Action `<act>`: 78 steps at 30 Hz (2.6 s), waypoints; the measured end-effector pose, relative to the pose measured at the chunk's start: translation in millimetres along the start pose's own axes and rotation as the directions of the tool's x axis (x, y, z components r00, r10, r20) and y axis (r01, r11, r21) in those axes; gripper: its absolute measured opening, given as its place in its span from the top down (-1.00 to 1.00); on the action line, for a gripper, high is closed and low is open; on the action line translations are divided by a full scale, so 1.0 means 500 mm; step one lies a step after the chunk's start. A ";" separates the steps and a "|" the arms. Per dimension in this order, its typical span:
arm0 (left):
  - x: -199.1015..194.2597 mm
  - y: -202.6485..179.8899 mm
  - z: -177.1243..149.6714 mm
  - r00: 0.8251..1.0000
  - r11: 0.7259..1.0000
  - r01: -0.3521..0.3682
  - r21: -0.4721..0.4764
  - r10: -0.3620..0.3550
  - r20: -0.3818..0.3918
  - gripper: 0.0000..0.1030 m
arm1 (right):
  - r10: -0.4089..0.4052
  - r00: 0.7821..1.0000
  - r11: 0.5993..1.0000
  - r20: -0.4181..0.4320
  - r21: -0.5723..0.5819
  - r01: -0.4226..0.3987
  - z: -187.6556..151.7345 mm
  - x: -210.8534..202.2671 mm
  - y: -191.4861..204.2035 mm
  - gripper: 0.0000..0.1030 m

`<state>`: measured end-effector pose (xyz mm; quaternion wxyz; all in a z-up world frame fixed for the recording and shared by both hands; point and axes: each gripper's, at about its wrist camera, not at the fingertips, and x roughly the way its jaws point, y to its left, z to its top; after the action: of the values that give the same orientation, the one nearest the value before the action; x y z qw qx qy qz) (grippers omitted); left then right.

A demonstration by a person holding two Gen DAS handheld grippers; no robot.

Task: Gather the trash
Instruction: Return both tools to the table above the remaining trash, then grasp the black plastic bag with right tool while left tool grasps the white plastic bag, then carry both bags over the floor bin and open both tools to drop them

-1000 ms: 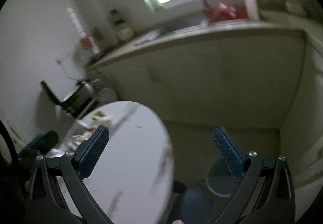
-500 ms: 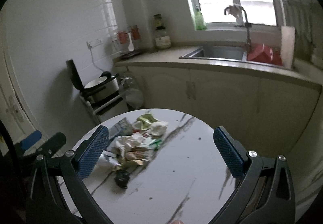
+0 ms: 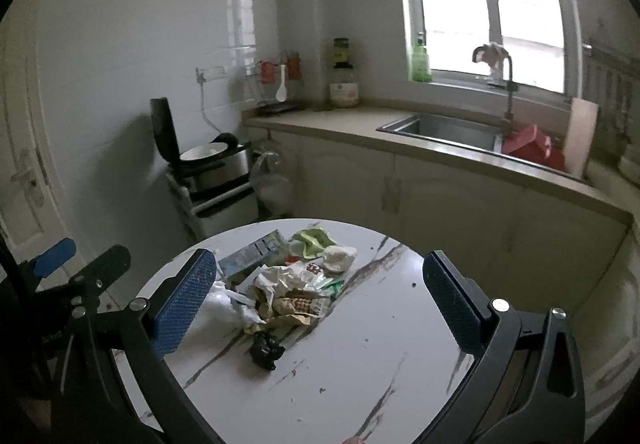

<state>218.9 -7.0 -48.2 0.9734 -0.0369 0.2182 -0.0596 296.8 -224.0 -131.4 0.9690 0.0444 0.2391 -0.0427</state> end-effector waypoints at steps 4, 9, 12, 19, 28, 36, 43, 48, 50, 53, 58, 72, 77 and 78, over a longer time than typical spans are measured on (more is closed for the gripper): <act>-0.010 -0.008 -0.006 0.998 0.997 -0.070 -0.038 0.070 0.000 -0.99 | 0.079 0.997 0.996 -0.014 -0.037 -0.079 -0.007 0.021 -0.017 -1.00; -0.005 -0.022 -0.013 0.991 0.991 -0.127 -0.041 0.125 -0.043 -0.99 | 0.141 0.988 0.989 -0.067 -0.044 -0.144 -0.022 0.060 -0.046 -1.00; 0.003 -0.017 -0.012 0.988 0.990 -0.140 -0.036 0.137 -0.065 -0.99 | 0.167 0.981 0.985 -0.099 -0.037 -0.171 -0.036 0.085 -0.054 -1.00; 0.068 0.013 -0.008 0.986 0.995 -0.103 0.014 0.104 -0.130 -0.99 | 0.152 0.969 0.987 -0.197 -0.019 -0.158 -0.089 0.150 -0.039 -1.00; 0.188 0.053 -0.045 0.965 0.998 -0.061 -0.010 0.057 -0.257 -0.99 | 0.099 0.925 0.993 -0.368 -0.024 -0.116 -0.184 0.251 0.015 -0.94; 0.265 0.111 -0.030 0.950 0.996 -0.082 -0.035 0.067 -0.305 -0.99 | 0.132 0.866 0.979 -0.482 -0.076 -0.192 -0.239 0.331 0.082 -0.48; 0.320 0.093 -0.027 0.945 0.999 -0.047 -0.017 0.039 -0.326 -0.99 | 0.120 0.853 0.971 -0.508 -0.117 -0.207 -0.267 0.348 0.085 0.35; 0.362 0.067 -0.023 0.943 1.000 -0.017 -0.010 0.013 -0.334 -0.99 | 0.151 0.851 0.973 -0.503 -0.078 -0.219 -0.262 0.339 0.042 0.38; 0.379 0.055 -0.021 0.942 1.000 -0.019 -0.008 0.016 -0.336 -0.99 | 0.159 0.853 0.974 -0.496 -0.060 -0.217 -0.256 0.335 0.022 0.38; 0.396 0.035 -0.025 0.941 1.000 -0.015 -0.022 0.007 -0.337 -0.99 | 0.190 0.854 0.973 -0.485 -0.024 -0.231 -0.242 0.334 -0.004 0.38; 0.453 0.000 -0.023 0.941 0.999 -0.043 -0.001 0.040 -0.336 -0.94 | 0.206 0.854 0.971 -0.477 -0.006 -0.238 -0.233 0.333 -0.032 0.38; 0.466 0.028 -0.032 0.931 0.994 0.069 -0.080 -0.093 -0.352 0.27 | 0.236 0.867 0.969 -0.440 0.043 -0.242 -0.207 0.319 -0.068 0.38; 0.406 0.040 -0.027 0.946 0.996 0.070 -0.053 -0.083 -0.313 0.27 | 0.245 0.872 0.968 -0.423 0.058 -0.244 -0.197 0.311 -0.080 0.38; 0.395 0.040 -0.027 0.948 0.996 0.072 -0.051 -0.084 -0.306 0.27 | 0.248 0.873 0.967 -0.419 0.062 -0.246 -0.195 0.309 -0.081 0.38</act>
<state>392.5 -13.8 -145.5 0.9234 -0.0551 0.3668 -0.0989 384.1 -263.5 -292.1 0.8912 0.0860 0.4359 0.0912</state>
